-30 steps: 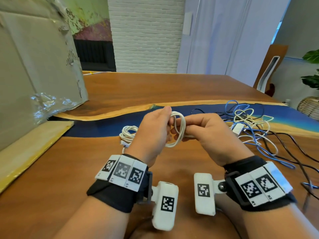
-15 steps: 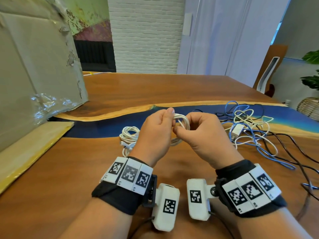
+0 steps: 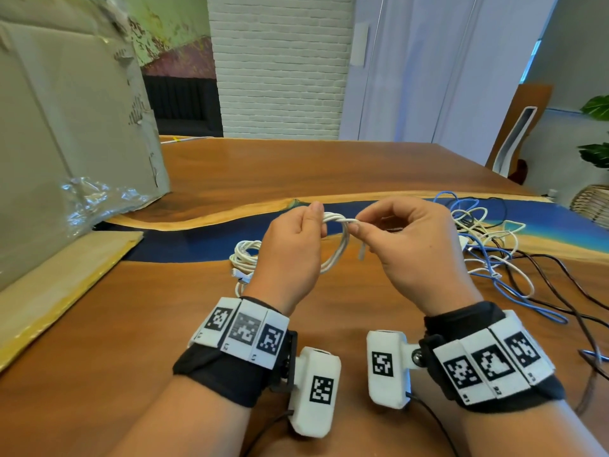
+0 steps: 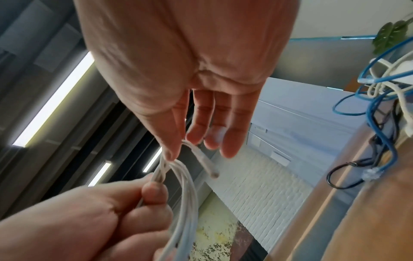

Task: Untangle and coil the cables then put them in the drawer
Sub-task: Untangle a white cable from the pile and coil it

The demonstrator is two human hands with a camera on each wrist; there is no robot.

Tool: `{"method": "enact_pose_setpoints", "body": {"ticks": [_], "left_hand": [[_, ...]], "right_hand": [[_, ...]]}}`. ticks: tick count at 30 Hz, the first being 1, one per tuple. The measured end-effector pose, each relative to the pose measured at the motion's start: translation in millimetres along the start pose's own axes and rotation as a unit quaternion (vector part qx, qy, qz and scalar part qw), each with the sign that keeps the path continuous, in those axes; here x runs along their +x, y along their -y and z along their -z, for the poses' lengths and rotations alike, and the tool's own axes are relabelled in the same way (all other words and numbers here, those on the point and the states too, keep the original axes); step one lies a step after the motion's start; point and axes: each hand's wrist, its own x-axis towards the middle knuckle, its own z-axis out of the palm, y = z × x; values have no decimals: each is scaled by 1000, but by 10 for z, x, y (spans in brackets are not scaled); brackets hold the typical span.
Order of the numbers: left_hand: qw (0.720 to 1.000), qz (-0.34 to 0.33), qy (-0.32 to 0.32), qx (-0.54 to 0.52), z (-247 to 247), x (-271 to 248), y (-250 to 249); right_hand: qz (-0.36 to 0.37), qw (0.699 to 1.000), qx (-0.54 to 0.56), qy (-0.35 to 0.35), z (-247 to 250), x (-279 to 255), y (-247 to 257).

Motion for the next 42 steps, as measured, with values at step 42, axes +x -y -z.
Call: {"method": "enact_pose_setpoints", "body": {"ticks": [42], "left_hand": [[996, 46, 21, -77, 49, 7, -78]], "right_hand": [[-162, 932, 280, 161, -103, -66, -18]]}}
